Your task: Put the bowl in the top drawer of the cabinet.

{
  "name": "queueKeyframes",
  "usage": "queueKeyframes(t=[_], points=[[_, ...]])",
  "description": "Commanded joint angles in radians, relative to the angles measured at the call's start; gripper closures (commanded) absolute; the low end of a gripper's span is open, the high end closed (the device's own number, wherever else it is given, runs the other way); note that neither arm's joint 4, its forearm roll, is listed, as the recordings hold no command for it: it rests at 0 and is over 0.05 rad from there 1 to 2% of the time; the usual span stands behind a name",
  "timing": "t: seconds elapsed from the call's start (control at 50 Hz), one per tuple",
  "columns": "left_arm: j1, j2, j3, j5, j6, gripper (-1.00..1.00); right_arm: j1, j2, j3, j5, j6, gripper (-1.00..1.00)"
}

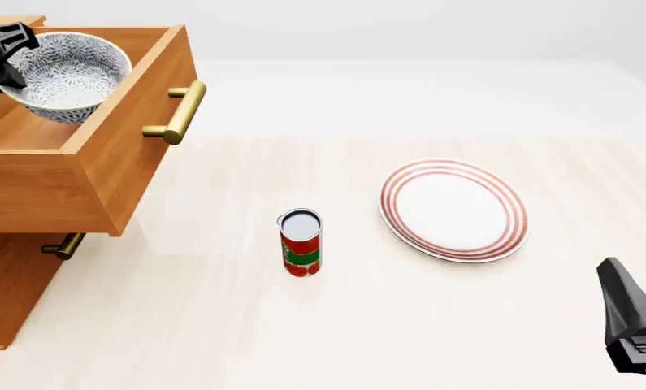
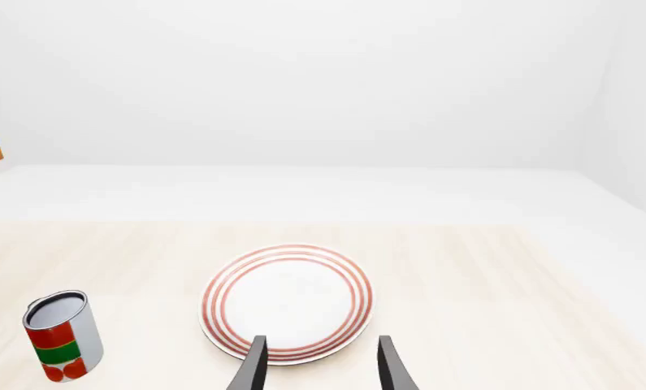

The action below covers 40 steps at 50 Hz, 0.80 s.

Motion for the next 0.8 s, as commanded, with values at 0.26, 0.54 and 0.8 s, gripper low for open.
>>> queueKeyframes(t=[0.26,0.54,0.8], points=[[0.012,0.012,-0.001,0.001,0.01,1.0,-0.001,-0.002,0.0,0.002,0.0,-1.0],[0.026,0.009,-0.03,0.017,0.053,-1.0,-0.001,-0.002,0.0,0.002,0.0,-1.0],[0.028,-0.05,-0.067,0.075,0.06,-1.0,-0.001,-0.002,0.0,0.002,0.0,-1.0]])
